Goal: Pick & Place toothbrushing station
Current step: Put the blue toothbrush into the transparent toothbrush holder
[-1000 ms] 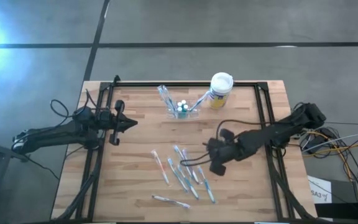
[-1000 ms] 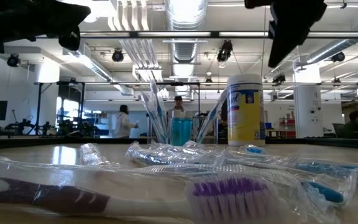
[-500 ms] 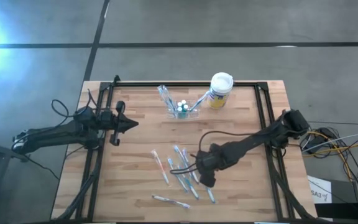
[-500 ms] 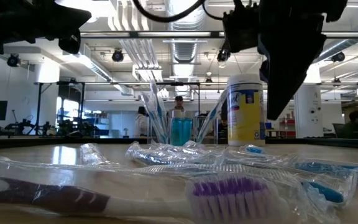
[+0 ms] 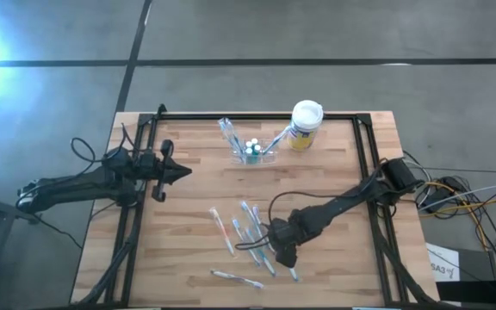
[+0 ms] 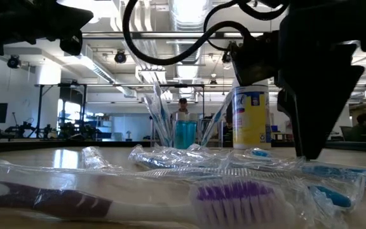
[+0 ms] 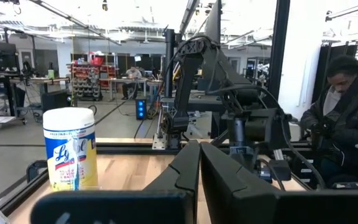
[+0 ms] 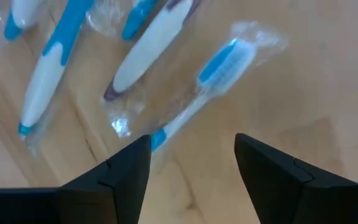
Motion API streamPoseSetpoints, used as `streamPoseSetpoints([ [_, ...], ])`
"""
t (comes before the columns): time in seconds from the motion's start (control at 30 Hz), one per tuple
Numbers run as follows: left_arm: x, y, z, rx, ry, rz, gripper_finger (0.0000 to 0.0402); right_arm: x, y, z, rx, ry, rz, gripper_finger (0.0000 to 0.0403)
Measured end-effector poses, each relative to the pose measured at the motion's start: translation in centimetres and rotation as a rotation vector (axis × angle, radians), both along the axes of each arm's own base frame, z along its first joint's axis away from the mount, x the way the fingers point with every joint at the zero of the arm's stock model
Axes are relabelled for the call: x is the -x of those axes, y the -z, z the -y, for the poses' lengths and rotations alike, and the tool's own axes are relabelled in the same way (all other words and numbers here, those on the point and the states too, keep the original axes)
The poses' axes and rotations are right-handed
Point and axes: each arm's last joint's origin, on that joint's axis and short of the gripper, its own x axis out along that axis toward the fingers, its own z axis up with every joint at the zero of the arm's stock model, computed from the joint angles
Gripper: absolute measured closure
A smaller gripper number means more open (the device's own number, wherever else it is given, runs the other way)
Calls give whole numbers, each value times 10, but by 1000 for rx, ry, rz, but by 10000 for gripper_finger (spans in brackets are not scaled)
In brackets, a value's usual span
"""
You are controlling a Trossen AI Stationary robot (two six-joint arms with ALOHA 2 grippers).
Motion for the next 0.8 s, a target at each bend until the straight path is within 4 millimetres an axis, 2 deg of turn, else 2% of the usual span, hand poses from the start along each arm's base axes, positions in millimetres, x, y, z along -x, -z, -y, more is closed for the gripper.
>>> streamPoseSetpoints([
  [0.13,0,0,0,21,11,-2,382,-3,9,-6,-3,9,7,177],
  [0.47,0,0,0,21,15,-3,382,-5,27,-6,19,67,-53,177],
  [0.8,0,0,0,11,15,-2,387,0,21,-2,92,68,-54,187],
])
